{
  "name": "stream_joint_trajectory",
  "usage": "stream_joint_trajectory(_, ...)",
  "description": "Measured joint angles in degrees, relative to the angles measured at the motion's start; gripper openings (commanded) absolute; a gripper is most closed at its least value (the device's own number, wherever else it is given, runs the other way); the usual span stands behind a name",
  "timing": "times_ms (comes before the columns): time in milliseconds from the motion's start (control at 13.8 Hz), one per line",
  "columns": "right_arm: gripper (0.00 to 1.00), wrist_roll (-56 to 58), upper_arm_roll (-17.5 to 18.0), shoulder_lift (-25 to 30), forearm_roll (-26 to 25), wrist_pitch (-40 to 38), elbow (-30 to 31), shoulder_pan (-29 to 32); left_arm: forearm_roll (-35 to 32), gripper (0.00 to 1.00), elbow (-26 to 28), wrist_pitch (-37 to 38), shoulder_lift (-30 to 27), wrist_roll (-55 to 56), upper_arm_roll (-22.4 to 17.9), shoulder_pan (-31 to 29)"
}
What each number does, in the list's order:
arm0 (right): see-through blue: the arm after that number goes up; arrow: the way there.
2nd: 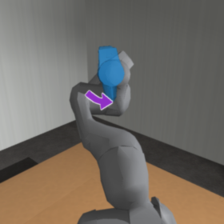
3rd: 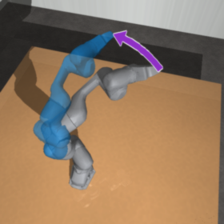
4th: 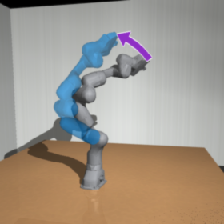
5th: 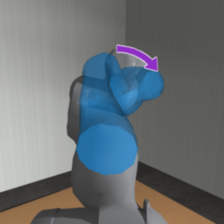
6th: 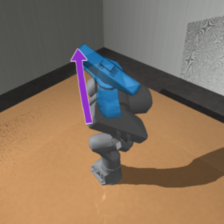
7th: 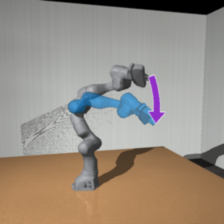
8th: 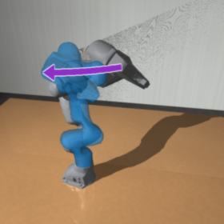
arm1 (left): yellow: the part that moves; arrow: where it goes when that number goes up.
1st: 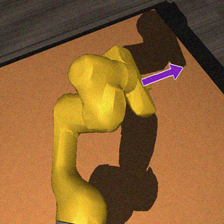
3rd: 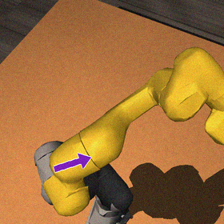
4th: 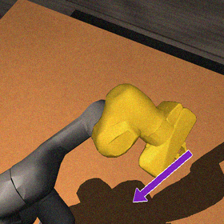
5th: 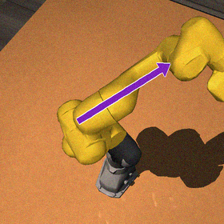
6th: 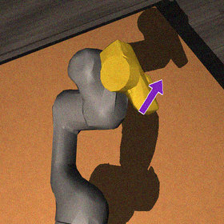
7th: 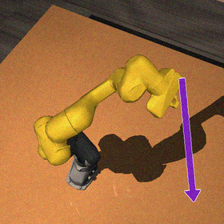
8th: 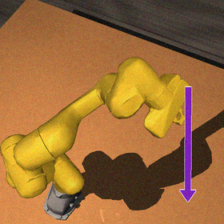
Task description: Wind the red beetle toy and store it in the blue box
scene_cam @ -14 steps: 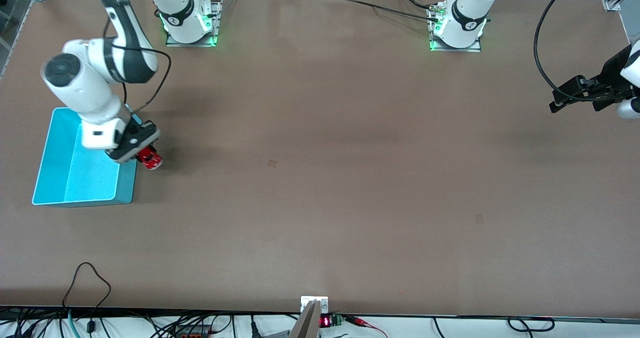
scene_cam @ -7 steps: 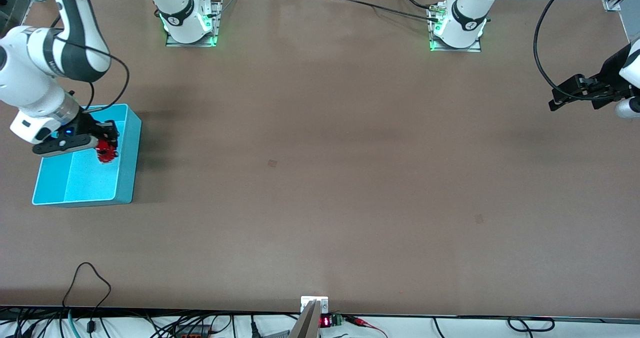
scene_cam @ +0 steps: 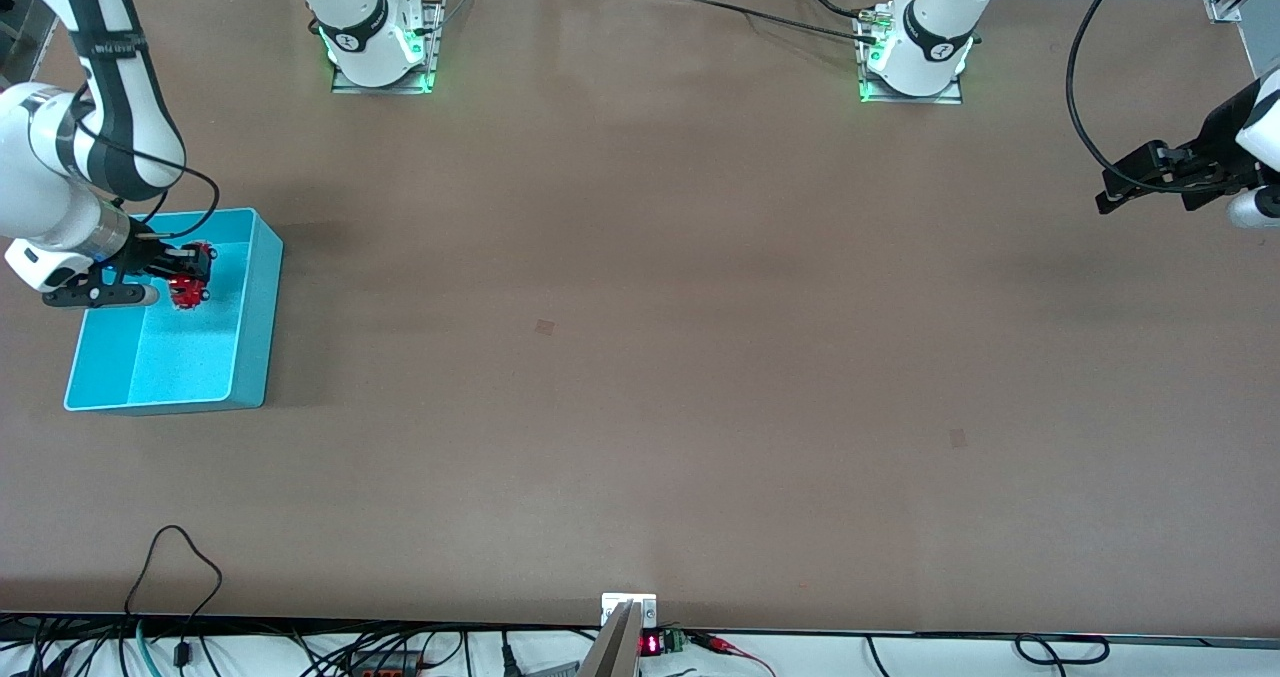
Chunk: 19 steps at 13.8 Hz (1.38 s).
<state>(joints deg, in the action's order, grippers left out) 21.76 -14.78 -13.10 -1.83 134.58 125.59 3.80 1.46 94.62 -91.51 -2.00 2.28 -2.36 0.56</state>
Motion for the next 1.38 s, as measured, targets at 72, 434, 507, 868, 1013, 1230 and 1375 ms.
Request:
stream_joint_trajectory(72, 0.02, 1.5, 0.0, -1.2, 0.0, 0.7, 0.0, 0.9, 0.0, 1.0, 0.0, 0.0, 0.0, 0.0, 0.0, 0.0)
stream_joint_trajectory(434, 0.03, 4.3, -0.1, -6.4, 0.0, 4.1, 0.0, 3.8, 0.0, 1.0, 0.0, 1.4, 0.0, 0.0, 0.0, 0.0)
stream_joint_trajectory(507, 0.03, 4.7, -0.1, -7.1, 0.0, 4.4, 0.0, 3.9, 0.0, 1.0, 0.0, 1.4, -0.1, 0.0, 0.0, 0.0)
stream_joint_trajectory(868, 1.0, 6.5, -0.1, -9.9, 0.0, 6.1, -0.1, 4.5, 0.0, 1.0, 0.0, -0.4, -0.4, 0.0, 0.3, 0.1)
stream_joint_trajectory(1013, 1.0, 6.5, -0.1, -9.7, 0.0, 6.1, -0.4, 4.5, 0.0, 1.0, 0.0, -0.4, -0.9, 0.0, 0.4, 0.1)
stream_joint_trajectory(1230, 1.0, 6.1, 0.2, -7.3, 0.0, 2.8, -2.1, 4.1, 0.0, 1.0, 0.0, -0.4, -1.3, 0.0, 0.4, 0.1)
stream_joint_trajectory(1375, 1.0, 5.2, 0.5, -3.8, 0.0, -4.4, -5.2, 2.9, 0.0, 1.0, 0.1, -0.4, -1.3, 0.0, 0.4, 0.1)
